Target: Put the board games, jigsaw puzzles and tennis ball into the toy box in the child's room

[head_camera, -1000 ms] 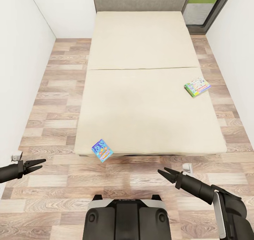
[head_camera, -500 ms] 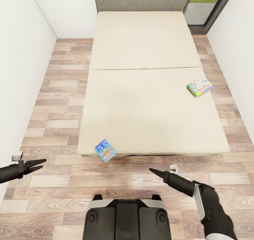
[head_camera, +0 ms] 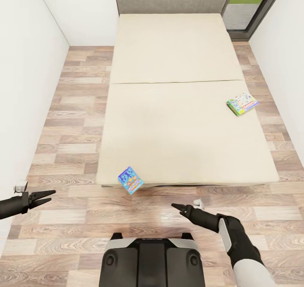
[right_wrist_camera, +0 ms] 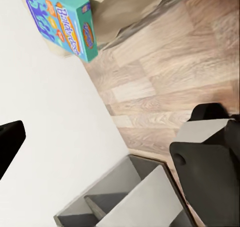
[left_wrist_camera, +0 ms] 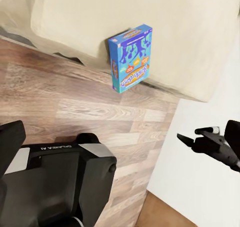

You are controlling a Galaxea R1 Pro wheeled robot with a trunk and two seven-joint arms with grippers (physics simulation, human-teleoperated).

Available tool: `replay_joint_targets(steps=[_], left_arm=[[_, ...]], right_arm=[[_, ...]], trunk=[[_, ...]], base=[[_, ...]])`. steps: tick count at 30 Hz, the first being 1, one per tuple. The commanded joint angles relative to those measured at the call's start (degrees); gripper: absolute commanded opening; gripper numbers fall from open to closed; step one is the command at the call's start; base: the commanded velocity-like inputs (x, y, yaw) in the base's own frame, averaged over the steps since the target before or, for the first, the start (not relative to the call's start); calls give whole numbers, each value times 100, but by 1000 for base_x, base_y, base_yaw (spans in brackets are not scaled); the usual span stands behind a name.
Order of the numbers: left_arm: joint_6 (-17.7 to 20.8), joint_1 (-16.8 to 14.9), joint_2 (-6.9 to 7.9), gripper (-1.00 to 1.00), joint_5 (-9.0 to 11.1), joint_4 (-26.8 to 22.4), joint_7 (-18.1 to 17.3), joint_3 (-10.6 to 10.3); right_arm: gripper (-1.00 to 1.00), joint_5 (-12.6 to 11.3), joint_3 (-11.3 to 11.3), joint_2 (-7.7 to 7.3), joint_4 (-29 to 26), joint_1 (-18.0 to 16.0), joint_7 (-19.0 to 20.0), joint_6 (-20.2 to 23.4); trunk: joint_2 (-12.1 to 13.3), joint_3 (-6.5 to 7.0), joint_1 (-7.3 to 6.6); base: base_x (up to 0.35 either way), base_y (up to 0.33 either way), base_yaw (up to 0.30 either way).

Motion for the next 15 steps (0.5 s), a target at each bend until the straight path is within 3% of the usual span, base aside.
replay_joint_targets(steps=[1,7,11,15], left_arm=[[61,-3,3,100,-7,2,-25,2],[62,-3,8,100,-9,2,-25,2],[62,-3,2,100,-6,2,-25,2],[57,-3,1,100,-4,2,-23,2]], right_arm=[[100,-7,-23,29,9,-7,-38,50],[100,-10,-19,139,376,-164,-441,-6],[100,-11,-18,129,1017,-415,-813,-380],[100,-7,-26,118,1303,-528,-928,-588]], trunk=[[-9,-6,3],[-9,-6,3],[-9,-6,3],[-9,-6,3]], base=[[0,117,0],[0,119,0],[0,179,0],[0,104,0]])
